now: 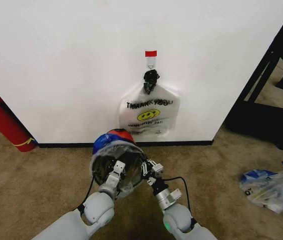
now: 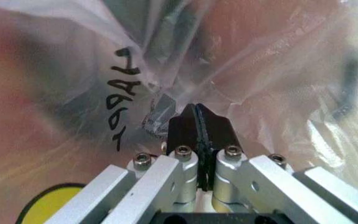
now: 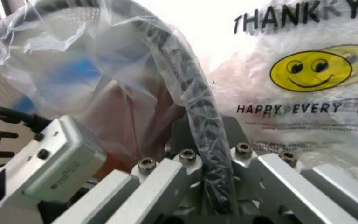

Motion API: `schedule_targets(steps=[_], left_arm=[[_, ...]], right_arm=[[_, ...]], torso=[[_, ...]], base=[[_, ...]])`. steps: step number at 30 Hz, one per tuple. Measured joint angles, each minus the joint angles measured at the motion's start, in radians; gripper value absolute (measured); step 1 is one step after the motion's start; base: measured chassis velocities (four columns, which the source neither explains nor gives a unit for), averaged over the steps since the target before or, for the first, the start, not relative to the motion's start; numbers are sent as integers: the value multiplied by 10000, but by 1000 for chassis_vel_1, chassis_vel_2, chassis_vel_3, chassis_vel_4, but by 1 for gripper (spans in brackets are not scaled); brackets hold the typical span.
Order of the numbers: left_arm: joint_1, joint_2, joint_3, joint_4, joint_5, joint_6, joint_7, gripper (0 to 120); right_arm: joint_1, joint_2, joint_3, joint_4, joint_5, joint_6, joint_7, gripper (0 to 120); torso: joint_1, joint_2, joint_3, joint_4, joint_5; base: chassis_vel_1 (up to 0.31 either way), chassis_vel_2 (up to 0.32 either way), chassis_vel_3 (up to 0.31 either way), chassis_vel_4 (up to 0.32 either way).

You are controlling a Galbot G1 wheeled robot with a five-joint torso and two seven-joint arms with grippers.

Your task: Pick up the garbage bag from the wall and place it over the trash bin.

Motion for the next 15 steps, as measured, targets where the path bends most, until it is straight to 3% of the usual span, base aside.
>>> schedule_targets(steps=[5,8,15], left_arm=[[-157,-134,192,361,143,14,-65,0],[-427,-403,269,1088,559,-11,-179,0],[-646,-276,171,1459,905,289,-282,0]], right_arm=[[-43,16,-4,-14,-116,57,-28,0],[-110,17,-77,148,-105,50,37,0],[-145,-62,-57,252,46,-67,207,0]], torso=[[0,0,0,1,0],[0,0,0,-1,-3],[0,-2,0,0,0]], base=[[0,0,0,0],[0,0,0,0],[0,0,0,0]])
